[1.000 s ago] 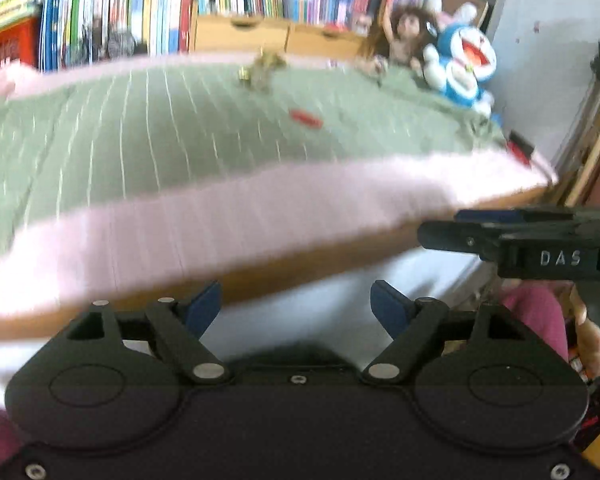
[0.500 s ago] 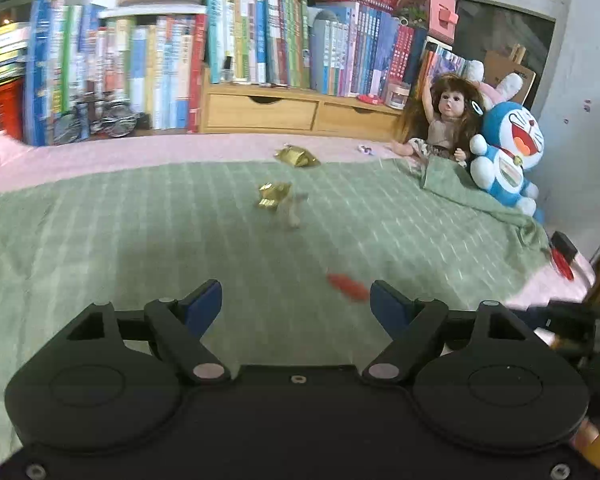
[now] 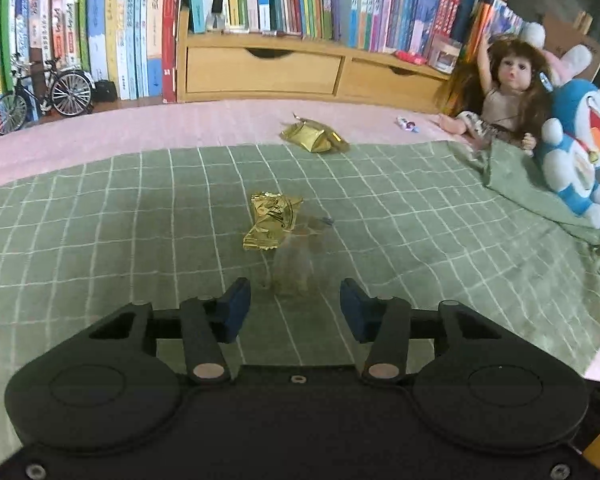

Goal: Collect trash
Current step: 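Grasp the clear plastic wrapper with the left tool while the right tool grasps the other red piece, then carry both held items down past the bed edge to the bin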

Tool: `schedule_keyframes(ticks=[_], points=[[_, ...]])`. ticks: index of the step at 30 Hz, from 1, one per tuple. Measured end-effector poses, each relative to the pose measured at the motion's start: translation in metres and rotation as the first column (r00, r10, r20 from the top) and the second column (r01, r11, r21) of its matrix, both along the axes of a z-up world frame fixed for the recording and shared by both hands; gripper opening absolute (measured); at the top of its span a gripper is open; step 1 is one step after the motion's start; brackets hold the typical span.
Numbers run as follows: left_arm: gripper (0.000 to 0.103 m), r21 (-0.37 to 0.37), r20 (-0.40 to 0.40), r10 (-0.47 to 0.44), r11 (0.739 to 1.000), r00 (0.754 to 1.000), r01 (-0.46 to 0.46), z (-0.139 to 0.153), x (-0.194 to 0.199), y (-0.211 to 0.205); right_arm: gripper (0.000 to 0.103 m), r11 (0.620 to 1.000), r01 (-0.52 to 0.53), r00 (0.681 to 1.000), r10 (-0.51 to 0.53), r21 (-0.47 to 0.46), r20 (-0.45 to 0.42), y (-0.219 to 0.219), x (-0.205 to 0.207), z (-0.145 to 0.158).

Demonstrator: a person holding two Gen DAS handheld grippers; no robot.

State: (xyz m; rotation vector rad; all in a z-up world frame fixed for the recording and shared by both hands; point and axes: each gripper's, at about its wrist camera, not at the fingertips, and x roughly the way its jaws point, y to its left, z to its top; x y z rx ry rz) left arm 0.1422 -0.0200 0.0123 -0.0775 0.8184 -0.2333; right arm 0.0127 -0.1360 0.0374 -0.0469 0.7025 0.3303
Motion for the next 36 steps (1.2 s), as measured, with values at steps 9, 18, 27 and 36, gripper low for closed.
schedule_keyframes(ticks=[9, 18, 27, 36], points=[[0.028, 0.019, 0.019, -0.041, 0.999, 0.999, 0.04, -0.011, 0.018, -0.013, 0.043, 0.997, -0.051, 0.999, 0.05, -0.051, -0.01, 0.016, 0.02, -0.015], [0.019, -0.004, 0.055, -0.014, 1.0, 0.998, 0.015, -0.001, 0.002, -0.006, 0.018, 0.998, -0.029, 0.999, 0.03, -0.054, 0.018, 0.013, 0.013, -0.012], [0.019, 0.014, 0.095, -0.005, 1.0, 0.995, 0.004, 0.015, -0.027, 0.005, 0.014, 1.0, -0.004, 1.0, 0.004, -0.013, 0.022, 0.004, -0.001, -0.003], [0.019, 0.018, 0.114, -0.001, 1.0, 0.994, -0.001, 0.027, -0.059, 0.016, 0.014, 1.0, 0.015, 0.999, -0.015, -0.005, 0.035, -0.001, -0.015, 0.008]])
